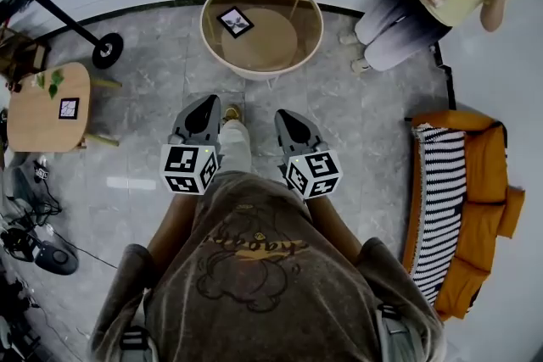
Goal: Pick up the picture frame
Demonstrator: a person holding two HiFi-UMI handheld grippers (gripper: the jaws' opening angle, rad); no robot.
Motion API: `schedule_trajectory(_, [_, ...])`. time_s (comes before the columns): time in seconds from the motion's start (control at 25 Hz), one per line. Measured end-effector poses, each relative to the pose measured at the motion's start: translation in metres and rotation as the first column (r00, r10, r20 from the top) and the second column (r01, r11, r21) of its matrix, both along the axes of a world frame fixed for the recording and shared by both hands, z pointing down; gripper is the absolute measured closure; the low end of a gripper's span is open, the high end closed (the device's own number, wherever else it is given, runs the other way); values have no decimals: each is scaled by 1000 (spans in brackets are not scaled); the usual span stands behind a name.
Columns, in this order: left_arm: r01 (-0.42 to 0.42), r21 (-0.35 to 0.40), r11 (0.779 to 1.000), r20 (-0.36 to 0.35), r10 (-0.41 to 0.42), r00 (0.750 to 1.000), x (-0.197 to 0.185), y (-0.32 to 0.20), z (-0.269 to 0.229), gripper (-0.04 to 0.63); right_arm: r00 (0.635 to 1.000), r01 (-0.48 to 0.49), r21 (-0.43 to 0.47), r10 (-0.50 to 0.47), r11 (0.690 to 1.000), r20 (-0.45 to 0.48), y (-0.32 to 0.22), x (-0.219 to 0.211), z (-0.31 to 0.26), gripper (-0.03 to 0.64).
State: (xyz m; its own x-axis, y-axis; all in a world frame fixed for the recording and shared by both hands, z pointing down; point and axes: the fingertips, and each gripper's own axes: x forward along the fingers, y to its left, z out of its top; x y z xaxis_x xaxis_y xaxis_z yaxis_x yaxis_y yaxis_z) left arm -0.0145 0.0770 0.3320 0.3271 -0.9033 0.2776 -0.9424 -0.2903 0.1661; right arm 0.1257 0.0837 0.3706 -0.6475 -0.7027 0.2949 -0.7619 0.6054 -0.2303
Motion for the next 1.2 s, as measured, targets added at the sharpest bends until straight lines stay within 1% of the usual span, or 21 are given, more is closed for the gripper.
schedule_trajectory(0.28, [-6, -25, 1000, -5, 6, 1000, -20, -68, 11, 577, 1000, -1, -22, 1, 1000, -7, -63, -21, 8, 600])
schedule_trajectory(0.64, [-23, -46, 999, -11, 22, 1000, -44, -155, 7, 577, 999, -31, -51, 30, 998, -24, -148, -38, 5, 600])
schedule_trajectory(0.84, [-30, -49, 998, -14, 29, 999, -62, -202, 3, 577, 999, -27, -56, 25, 998, -32, -189, -58, -1, 600])
schedule_trajectory(1.08, [-61, -57, 997, -10, 61, 998, -75, -249, 2, 577, 998, -48, -48, 46, 998, -33, -240, -75, -6, 600])
schedule_trajectory(1.2, [-78, -63, 995, -7, 78, 997, -80, -267, 2, 577, 998, -58, -58, 57, 997, -32, -258, -83, -9, 599])
